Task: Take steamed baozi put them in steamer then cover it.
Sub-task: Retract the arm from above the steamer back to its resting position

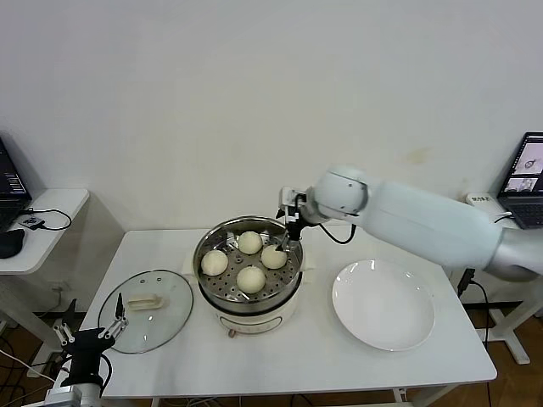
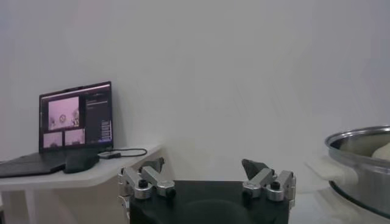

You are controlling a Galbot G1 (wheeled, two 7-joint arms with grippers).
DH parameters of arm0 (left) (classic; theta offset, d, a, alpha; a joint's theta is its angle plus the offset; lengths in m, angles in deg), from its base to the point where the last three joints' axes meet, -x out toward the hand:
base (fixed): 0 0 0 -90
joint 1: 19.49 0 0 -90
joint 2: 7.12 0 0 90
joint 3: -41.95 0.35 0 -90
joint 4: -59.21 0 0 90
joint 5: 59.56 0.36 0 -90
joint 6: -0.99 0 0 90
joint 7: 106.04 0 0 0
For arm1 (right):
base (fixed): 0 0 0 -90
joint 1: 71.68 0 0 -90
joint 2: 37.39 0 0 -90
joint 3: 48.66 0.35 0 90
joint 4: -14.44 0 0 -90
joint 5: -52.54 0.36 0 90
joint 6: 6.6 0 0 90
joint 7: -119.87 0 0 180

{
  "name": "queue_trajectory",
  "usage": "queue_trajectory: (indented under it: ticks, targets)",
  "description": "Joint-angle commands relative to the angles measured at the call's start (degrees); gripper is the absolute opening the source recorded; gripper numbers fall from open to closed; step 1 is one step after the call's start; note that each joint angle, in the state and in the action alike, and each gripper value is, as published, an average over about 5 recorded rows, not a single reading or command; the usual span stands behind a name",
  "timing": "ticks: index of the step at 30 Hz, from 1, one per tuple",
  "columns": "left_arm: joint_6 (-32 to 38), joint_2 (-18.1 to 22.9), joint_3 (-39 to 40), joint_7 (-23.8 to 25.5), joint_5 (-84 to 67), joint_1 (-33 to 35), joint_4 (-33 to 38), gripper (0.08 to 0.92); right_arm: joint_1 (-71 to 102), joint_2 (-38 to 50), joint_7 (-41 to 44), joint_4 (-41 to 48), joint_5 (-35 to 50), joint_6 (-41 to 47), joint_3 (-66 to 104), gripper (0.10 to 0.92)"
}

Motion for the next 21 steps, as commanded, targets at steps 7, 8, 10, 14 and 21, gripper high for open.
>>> queue_trajectory:
  ticks: [7,8,10,14,21]
  targets:
    - [-0.2,-0.2,0.3,0.4,0.6,0.4,-0.1,0.823,59.2,18.5,-32.4,-21.3,2.9,-27.9,54.5,0.823]
    - [-0.3,-0.2,0.4,0.4,0.9,0.4,-0.2,0.823,64.9,16.9,-32.0,-21.6,0.4,-30.2,60.1,0.823]
    - [-0.4,-0.2,0.6,0.5,1.5,0.4,-0.3,0.823,75.0,12.9,-31.0,-21.8,-4.3,-34.4,69.5,0.823]
    - [-2.3,-0.2,0.9,0.1,2.9,0.3,-0.8,0.823,90.1,4.8,-28.4,-21.6,-12.4,-42.1,83.0,0.823]
    - [-3.7,-1.3,1.0,-0.1,18.1,0.4,-1.6,0.823,104.2,-8.1,-25.9,-22.3,-14.8,-48.1,97.3,0.823]
